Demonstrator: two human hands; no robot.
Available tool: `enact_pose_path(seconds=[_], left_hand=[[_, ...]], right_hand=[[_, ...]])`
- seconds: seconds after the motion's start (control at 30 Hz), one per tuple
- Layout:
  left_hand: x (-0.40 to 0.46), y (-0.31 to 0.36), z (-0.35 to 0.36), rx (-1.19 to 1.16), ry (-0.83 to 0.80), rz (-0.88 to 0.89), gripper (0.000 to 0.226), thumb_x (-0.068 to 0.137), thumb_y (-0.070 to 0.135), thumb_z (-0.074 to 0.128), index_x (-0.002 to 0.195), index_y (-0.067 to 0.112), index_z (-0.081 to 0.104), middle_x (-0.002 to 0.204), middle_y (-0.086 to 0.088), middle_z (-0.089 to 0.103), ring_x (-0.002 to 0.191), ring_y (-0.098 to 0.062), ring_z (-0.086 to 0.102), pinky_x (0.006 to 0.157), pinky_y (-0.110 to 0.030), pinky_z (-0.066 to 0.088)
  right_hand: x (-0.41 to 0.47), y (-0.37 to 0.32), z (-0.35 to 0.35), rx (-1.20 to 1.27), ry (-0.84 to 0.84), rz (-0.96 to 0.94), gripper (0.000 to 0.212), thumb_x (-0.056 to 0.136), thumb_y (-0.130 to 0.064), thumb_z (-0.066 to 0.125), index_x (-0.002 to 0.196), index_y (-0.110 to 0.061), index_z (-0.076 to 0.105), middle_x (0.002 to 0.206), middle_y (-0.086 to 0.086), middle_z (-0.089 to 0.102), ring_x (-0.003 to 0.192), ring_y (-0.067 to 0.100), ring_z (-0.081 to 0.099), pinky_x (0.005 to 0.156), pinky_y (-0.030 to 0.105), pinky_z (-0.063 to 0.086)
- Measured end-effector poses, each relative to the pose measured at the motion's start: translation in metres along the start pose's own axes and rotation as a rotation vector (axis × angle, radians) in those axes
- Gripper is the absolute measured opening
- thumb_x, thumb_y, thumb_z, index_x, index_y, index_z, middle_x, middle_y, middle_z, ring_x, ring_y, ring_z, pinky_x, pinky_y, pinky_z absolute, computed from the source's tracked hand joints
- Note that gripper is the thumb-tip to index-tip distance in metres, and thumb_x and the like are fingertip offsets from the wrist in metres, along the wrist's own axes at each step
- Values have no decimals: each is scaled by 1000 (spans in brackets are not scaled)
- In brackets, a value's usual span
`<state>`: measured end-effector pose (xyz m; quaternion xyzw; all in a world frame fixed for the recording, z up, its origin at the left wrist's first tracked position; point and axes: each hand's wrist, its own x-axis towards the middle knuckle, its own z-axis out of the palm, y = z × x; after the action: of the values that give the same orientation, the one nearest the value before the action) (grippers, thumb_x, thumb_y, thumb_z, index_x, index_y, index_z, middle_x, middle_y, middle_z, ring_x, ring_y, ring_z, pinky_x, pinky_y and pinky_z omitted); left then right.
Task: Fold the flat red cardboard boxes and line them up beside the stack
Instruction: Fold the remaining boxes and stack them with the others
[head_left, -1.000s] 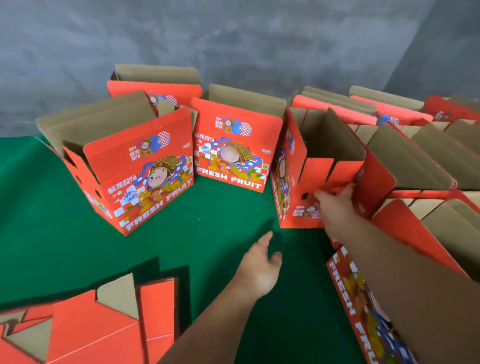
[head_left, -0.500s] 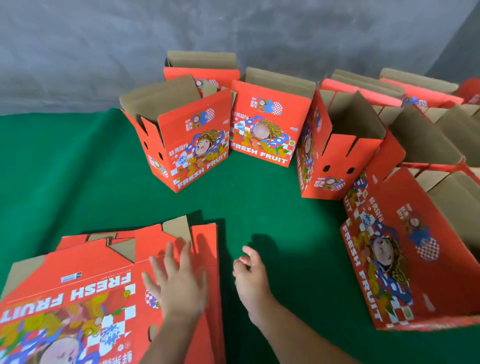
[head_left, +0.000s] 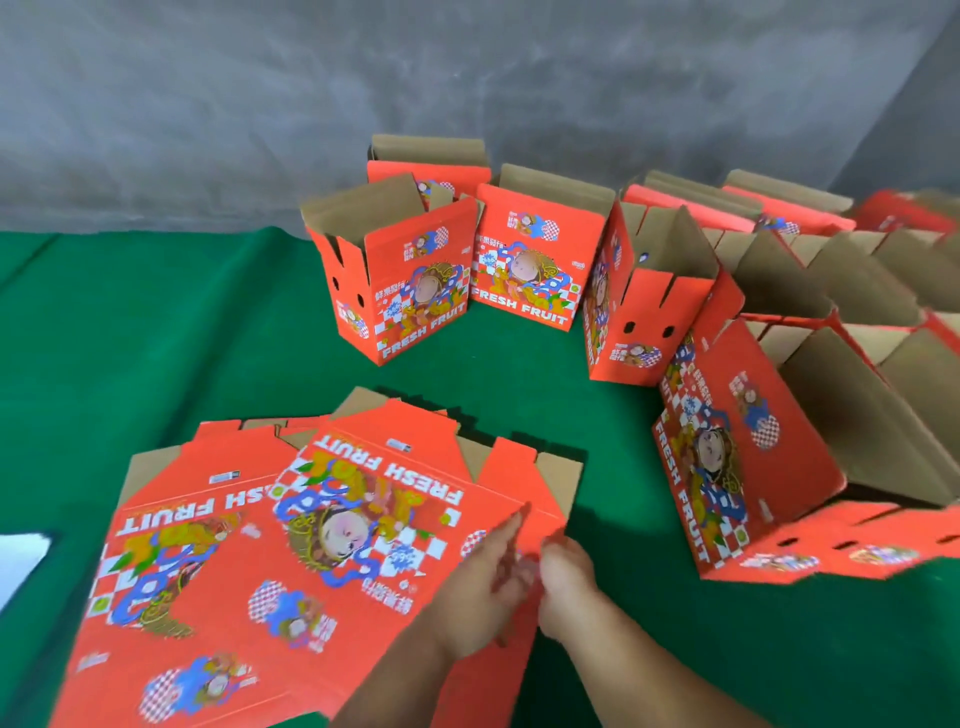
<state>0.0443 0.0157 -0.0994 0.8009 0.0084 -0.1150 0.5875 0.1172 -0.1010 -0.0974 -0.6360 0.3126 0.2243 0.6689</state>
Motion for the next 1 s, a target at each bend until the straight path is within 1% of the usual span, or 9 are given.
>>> enact_pose_path(seconds=[0.13,0.27,0.33,0.5,0.6,0.7,0.77,0.83,1.0], left_hand=[[-29,-3,-32,232,453,35,60,97,39,55,153,19,51,151,-3,57,142,-23,50,118,-48,38],[-56,-7,-96,158,873,-238,91,83,59,64,153,5,45,140,-20,60,132,-41,55,110,-55,43],[-68,0,-103,-97,794,-278,111,70,80,61,156,13,45,148,-10,59,138,-27,54,113,-49,44],[-81,30,-71,-264,623,-117,83,65,93,68,107,22,58,93,3,75,90,-15,73,76,-33,56],[-87,45,-61,-317,572,-20,72,71,87,68,114,30,59,112,5,69,102,-14,66,90,-41,51],[-89,62,-40,-406,454,52,67,75,81,73,129,45,59,125,5,73,111,-4,70,82,-29,60],[-84,81,-13,-409,244,87,63,87,66,75,142,49,50,130,-7,68,114,-8,71,84,-34,62],[-73,96,16,-306,262,110,81,91,64,70,158,46,27,151,-1,56,139,-16,55,112,-51,48],[-46,148,47,-32,312,4,99,81,95,30,158,54,-15,169,12,-31,157,-18,-28,128,-53,-12]], right_hand=[[-22,-28,-58,51,15,-121,8,101,-10,58,95,-9,64,81,19,69,62,26,67,57,40,58],[-48,-72,-122,74,62,-289,13,96,-16,56,86,-17,64,96,16,64,78,27,60,78,43,51],[-56,-85,-144,137,46,-334,18,92,-17,54,85,-17,71,90,12,64,75,26,61,69,37,49],[-80,-96,-173,175,34,-483,53,69,-52,73,114,-25,75,104,-3,79,83,21,75,76,38,57],[-99,-103,-189,191,4,-542,57,69,-65,73,114,-30,77,108,1,79,78,25,78,62,35,61],[-113,-107,-197,180,-55,-580,66,82,-69,64,120,-17,72,112,18,76,95,35,74,79,43,62],[-120,-100,-196,202,-145,-571,44,103,-48,51,99,-17,82,96,6,80,91,26,76,79,31,64],[-124,-88,-189,161,-159,-522,53,110,-27,42,76,-19,82,75,-4,78,74,22,74,61,19,60],[-134,-68,-154,261,-128,-661,56,102,-54,47,135,-11,62,132,19,66,125,41,61,107,62,47]])
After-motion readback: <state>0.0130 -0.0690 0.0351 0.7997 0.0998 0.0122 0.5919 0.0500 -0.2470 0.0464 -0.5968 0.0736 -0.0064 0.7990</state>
